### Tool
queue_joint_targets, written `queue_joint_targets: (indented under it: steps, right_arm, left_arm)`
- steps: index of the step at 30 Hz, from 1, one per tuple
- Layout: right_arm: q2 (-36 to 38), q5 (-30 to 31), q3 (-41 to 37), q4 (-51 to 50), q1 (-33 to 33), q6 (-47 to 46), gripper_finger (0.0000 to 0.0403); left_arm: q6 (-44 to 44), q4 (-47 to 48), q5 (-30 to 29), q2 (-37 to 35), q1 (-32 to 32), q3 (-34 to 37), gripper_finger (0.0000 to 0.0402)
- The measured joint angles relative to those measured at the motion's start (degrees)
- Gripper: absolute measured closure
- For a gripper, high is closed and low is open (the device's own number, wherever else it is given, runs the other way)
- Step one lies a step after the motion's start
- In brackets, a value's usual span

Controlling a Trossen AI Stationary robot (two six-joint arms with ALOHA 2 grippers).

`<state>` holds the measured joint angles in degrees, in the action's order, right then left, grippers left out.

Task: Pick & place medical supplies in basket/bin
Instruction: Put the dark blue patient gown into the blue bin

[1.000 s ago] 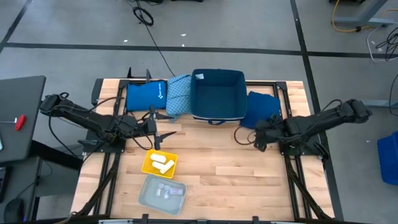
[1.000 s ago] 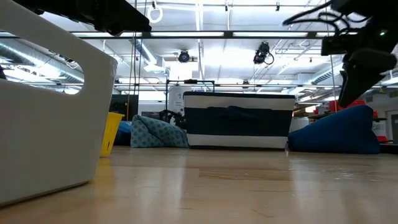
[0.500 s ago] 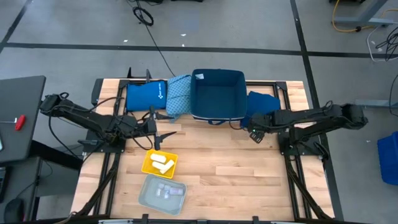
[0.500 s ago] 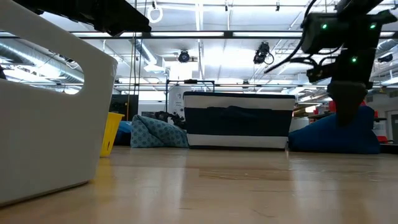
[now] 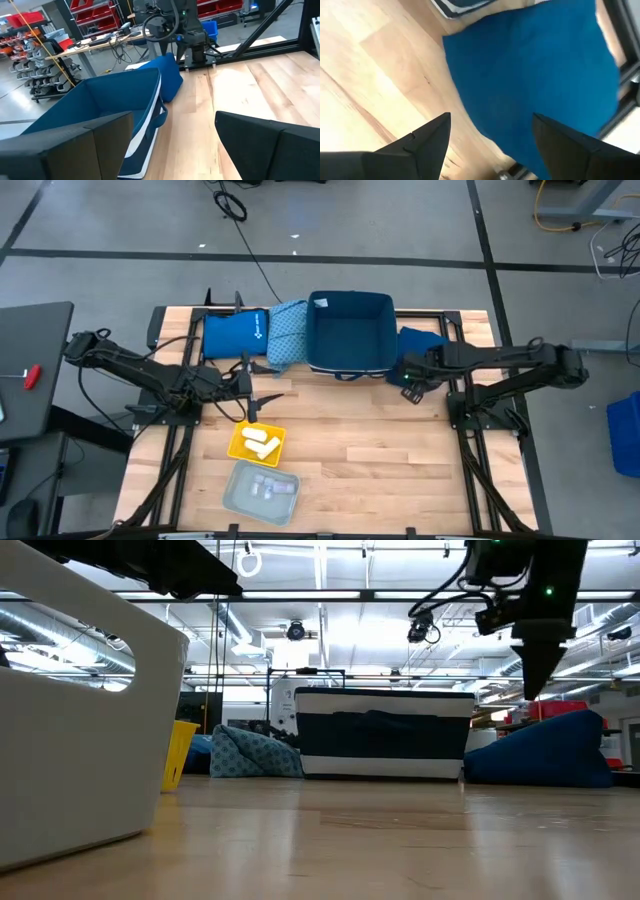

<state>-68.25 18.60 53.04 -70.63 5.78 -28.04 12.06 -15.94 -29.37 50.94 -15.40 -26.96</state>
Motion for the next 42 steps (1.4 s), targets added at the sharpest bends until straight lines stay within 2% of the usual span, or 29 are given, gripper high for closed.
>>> queue_joint_targets:
  steps: [7, 12, 17, 26, 32, 42]
  right_arm:
    - [-0.4, 0.2, 1.3, -10.1, 6.4, 4.7, 0.0116]
    - [-1.6, 1.1, 0.8, -12.0, 11.6, 8.2, 0.0116]
    - [-3.9, 1.2, 0.8, -8.5, 15.3, 13.0, 0.0116]
    - [-9.8, -2.5, 0.8, -1.2, 20.6, 19.1, 0.0116]
    - [-14.8, -7.3, 0.8, 4.8, 21.1, 21.0, 0.0116]
    - [-24.0, -8.3, 0.6, 10.2, 20.5, 21.0, 0.0116]
  left_arm:
    - [-0.3, 0.0, 3.8, 0.0, 0.0, 0.0, 0.0119]
    - [-0.3, 0.0, 4.1, 0.0, 0.0, 0.0, 0.0119]
    - [-0.1, 0.0, 4.2, 0.0, 0.0, 0.0, 0.0119]
    - [-0.3, 0.0, 4.2, 0.0, 0.0, 0.0, 0.0119]
    - [-1.0, 0.2, 4.2, 0.0, 0.0, 0.0, 0.0119]
    - [-2.4, 1.6, 5.9, 0.0, 0.0, 0.0, 0.0119]
